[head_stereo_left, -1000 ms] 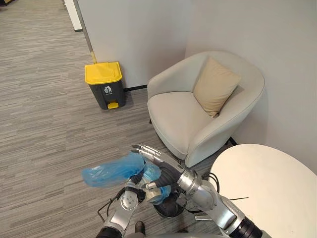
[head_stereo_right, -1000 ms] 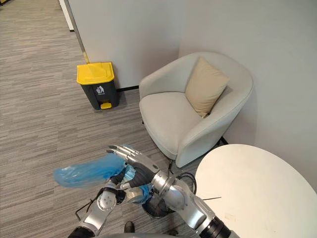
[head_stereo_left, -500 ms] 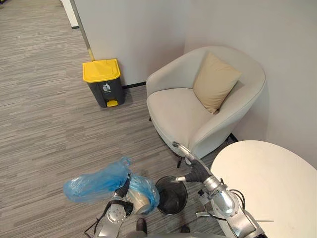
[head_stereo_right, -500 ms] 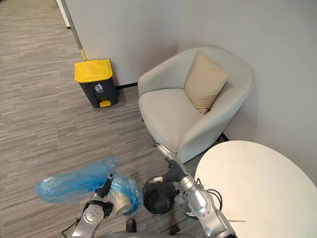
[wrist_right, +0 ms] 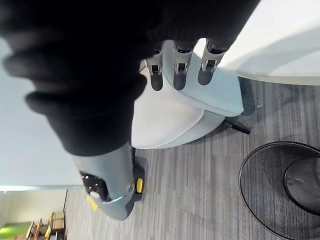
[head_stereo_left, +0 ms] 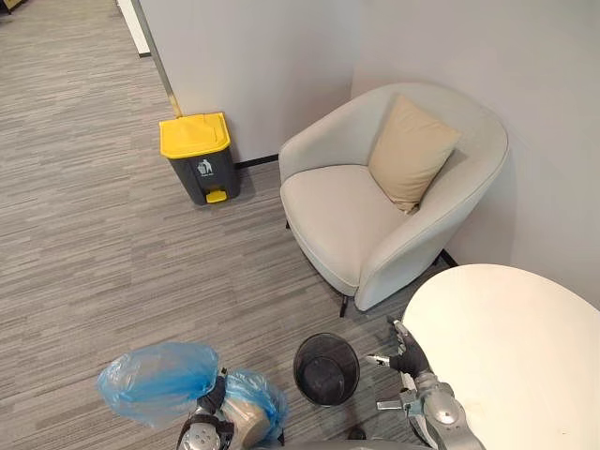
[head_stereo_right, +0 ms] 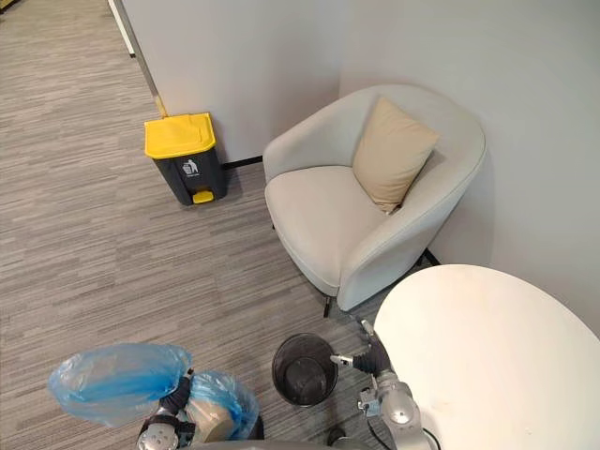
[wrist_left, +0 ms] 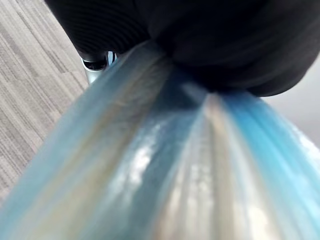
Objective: Gather rubbish on tea table into small bin, then transfer packed bag to large trash can.
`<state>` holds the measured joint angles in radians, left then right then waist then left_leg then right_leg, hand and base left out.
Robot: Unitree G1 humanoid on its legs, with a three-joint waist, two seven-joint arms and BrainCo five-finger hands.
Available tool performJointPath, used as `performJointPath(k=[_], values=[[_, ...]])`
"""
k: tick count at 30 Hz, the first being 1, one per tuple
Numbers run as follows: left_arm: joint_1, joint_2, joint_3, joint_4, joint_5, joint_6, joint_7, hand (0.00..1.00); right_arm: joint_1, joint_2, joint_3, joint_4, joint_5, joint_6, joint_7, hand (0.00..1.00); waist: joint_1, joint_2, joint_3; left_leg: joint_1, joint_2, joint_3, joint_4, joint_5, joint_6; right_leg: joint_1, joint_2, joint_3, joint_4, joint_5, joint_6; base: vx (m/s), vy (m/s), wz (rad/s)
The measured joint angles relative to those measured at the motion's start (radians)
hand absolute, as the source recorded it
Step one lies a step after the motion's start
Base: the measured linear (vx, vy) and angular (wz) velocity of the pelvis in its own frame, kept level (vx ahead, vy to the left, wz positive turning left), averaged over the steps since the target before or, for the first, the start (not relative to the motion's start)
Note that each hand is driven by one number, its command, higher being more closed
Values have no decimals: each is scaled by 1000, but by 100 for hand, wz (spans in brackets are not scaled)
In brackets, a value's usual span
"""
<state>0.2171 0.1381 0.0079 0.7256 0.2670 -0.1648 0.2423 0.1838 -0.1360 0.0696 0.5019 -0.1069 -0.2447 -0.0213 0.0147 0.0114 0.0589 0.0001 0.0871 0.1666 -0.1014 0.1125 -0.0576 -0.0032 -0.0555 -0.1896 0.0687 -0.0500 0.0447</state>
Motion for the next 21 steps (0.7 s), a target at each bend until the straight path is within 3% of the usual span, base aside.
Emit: performJointPath(k=[7,21], values=[[-1,-2,0,24,-22,-10,-4,100,-1,15,-15,78,67,16,-1,0,-1,5,-3,18,-1,-1,4,-1,-1,13,0,-3,3,-6,-3,5,0,0],[-1,-11,-1,53,-99,-31,-47,100,-46,13,-34,174,67,28,-2,0,-1,11,0,16,-4,59,6,-6,5,-63,-8,61,87,-29,2,-7,8,-11]])
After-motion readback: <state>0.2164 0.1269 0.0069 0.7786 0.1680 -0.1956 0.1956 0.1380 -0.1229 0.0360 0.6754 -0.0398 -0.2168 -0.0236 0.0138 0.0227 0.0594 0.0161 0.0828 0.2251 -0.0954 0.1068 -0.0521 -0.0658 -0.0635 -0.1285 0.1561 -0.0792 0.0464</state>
